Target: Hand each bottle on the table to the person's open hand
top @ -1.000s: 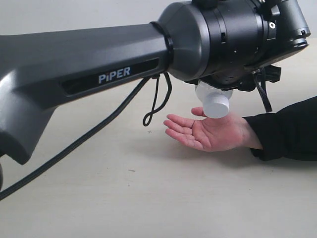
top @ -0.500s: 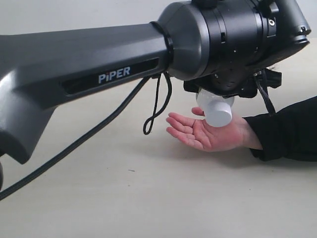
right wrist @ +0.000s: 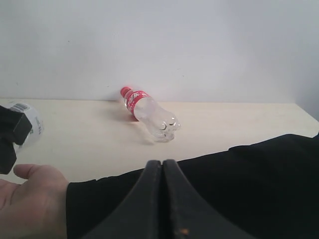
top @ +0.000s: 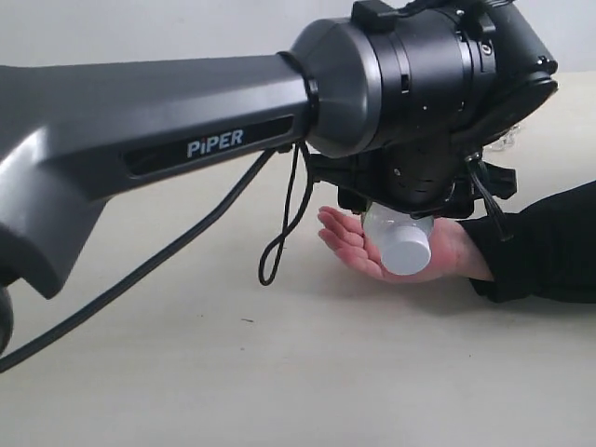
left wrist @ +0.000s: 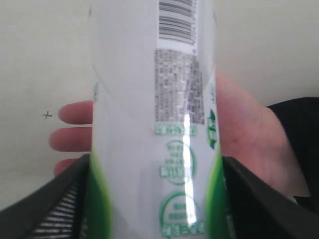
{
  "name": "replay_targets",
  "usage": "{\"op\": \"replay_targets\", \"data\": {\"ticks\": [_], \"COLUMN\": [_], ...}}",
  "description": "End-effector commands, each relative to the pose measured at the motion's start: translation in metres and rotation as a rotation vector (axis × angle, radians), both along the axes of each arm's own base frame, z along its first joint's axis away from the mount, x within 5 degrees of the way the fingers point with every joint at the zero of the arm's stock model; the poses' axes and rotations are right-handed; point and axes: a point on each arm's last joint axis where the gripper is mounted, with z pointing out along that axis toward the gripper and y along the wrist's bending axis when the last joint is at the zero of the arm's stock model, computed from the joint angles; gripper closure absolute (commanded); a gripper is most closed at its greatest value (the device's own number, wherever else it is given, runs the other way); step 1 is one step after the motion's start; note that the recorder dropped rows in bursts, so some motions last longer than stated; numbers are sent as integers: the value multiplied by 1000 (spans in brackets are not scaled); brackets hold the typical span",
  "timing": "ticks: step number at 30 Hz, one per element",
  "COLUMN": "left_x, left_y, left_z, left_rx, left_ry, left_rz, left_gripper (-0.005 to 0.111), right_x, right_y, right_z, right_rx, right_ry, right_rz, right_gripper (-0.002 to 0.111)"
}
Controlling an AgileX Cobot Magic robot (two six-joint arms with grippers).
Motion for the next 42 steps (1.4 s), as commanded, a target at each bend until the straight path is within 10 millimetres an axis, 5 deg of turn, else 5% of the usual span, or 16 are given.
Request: {"op": "replay_targets", "data": {"ticks": [1, 5, 11, 18, 24, 35, 38, 42], "left_x": [5, 8, 8, 8, 6, -28, -51, -91], "left_y": [-4, -9, -12, -10, -5, 6, 2, -9], "left_z": [-16, -32, -52, -49, -14, 92, 107, 107], "left_rx": [-3, 2, 29, 49, 52, -17, -7, 7], "left_ry": [-12, -21, 7, 8, -31, -199, -230, -277], "left_rz": [-8, -30, -24, -46, -162, -490, -609, -783], "left_gripper": [76, 59, 50, 2, 2, 3, 15, 57], "right_x": [0, 0, 0, 0, 0, 0, 0, 0], "right_y": [0, 0, 0, 0, 0, 0, 0, 0], "right_z": [-1, -1, -1, -1, -1, -1, -1, -1], "right_rx": [-4, -4, -4, -4, -4, -4, -4, -4], "right_ry": [-3, -3, -3, -3, -3, -3, -3, -3], "right_rz": [0, 0, 0, 0, 0, 0, 0, 0], "right_gripper": [108, 108, 108, 108, 108, 108, 108, 108]}}
